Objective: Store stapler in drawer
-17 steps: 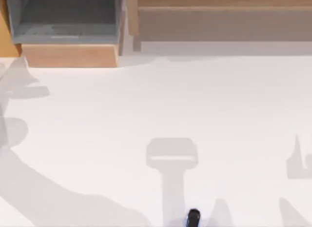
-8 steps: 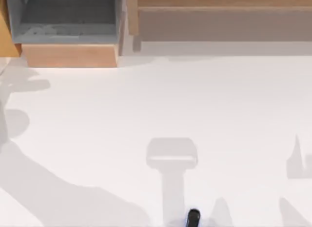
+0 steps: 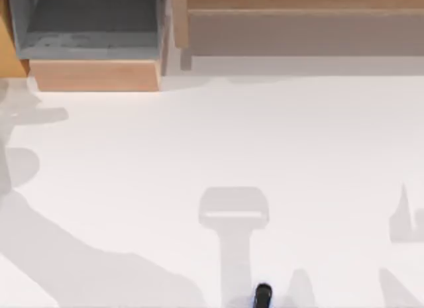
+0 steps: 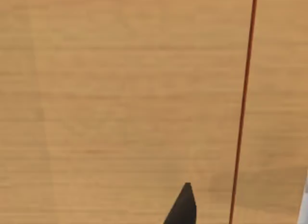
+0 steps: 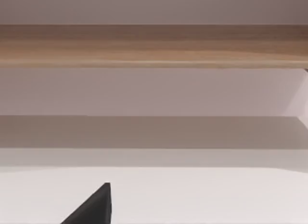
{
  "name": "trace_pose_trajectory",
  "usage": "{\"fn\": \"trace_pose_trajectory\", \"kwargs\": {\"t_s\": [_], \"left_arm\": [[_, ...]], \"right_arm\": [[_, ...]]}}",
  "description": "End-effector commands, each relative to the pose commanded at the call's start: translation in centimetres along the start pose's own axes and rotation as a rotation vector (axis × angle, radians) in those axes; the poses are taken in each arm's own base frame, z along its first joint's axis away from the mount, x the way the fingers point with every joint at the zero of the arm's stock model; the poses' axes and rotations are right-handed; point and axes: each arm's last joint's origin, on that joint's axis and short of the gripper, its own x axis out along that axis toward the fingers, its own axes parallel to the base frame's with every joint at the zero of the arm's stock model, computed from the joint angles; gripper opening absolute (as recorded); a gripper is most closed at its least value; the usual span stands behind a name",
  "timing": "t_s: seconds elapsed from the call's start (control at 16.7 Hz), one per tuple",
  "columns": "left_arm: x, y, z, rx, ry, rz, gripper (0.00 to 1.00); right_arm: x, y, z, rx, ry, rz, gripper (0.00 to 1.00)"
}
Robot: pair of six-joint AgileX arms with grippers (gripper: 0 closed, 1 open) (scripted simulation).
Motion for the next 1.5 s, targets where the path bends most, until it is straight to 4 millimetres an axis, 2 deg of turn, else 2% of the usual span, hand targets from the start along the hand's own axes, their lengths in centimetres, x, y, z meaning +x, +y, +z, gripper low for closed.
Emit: {"fn": "trace_pose_trajectory", "kwargs": {"t_s": [0.24, 0.3, 0.84, 0.96, 1.32, 1.5], "left_arm": [[0.0, 0.0, 0.0, 0.0, 0.0, 0.0, 0.02], [0.0, 0.0, 0.0, 0.0, 0.0, 0.0, 0.0], [-0.2, -0.5, -0.2, -0.013, 0.005, -0.017, 0.0], [-1.0, -0.5, -0.4, -0.014, 0.014, -0.019, 0.0], [-5.5, -0.6, -0.2, -0.017, 0.006, -0.022, 0.0], [-6.4, -0.5, -0.1, -0.013, 0.003, -0.017, 0.0]], "right_arm": [[0.0, 0.0, 0.0, 0.0, 0.0, 0.0, 1.0], [0.0, 0.0, 0.0, 0.0, 0.0, 0.0, 1.0], [0.0, 0.0, 0.0, 0.0, 0.0, 0.0, 1.0], [0.0, 0.0, 0.0, 0.0, 0.0, 0.0, 1.0], [0.0, 0.0, 0.0, 0.0, 0.0, 0.0, 1.0], [0.0, 0.0, 0.0, 0.0, 0.0, 0.0, 1.0]]}}
